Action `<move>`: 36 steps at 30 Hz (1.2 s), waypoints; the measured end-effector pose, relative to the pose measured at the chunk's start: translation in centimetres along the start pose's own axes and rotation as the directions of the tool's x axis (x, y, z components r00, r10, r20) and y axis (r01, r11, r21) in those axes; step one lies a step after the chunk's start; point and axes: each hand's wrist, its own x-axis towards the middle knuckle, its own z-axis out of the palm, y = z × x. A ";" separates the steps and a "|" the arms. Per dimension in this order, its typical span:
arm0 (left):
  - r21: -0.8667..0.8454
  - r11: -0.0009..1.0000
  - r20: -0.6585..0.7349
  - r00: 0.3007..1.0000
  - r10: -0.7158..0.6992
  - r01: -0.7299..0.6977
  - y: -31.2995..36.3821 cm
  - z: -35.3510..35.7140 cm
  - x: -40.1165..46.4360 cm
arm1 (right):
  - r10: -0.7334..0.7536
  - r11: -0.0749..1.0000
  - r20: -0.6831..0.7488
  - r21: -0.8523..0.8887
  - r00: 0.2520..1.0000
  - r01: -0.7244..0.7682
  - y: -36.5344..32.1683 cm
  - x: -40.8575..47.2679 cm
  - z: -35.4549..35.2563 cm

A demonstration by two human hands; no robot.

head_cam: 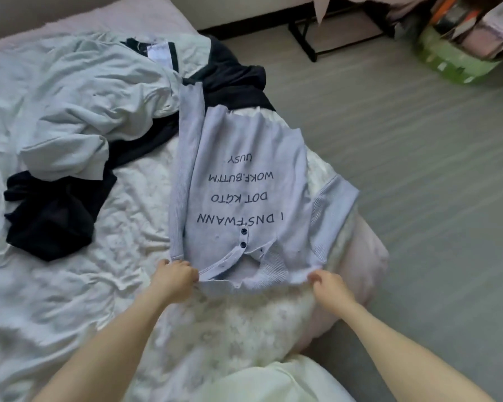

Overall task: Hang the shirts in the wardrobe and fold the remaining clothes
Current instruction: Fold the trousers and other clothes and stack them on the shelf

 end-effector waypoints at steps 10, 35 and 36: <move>-0.319 0.938 -0.346 0.938 0.021 -0.138 9.9 -5.6 9.5 | 0.434 0.692 -0.299 0.715 0.850 -0.102 1.5 9.9 -6.5; -0.849 0.528 -0.245 0.894 -0.375 -0.012 12.2 -11.7 16.3 | -0.004 0.772 -0.724 0.436 0.690 0.462 -10.2 17.7 -13.2; -0.859 0.512 -0.243 0.864 -0.441 0.020 11.0 -11.4 15.6 | -0.251 0.845 -0.619 0.235 0.744 0.480 -11.8 17.3 -11.7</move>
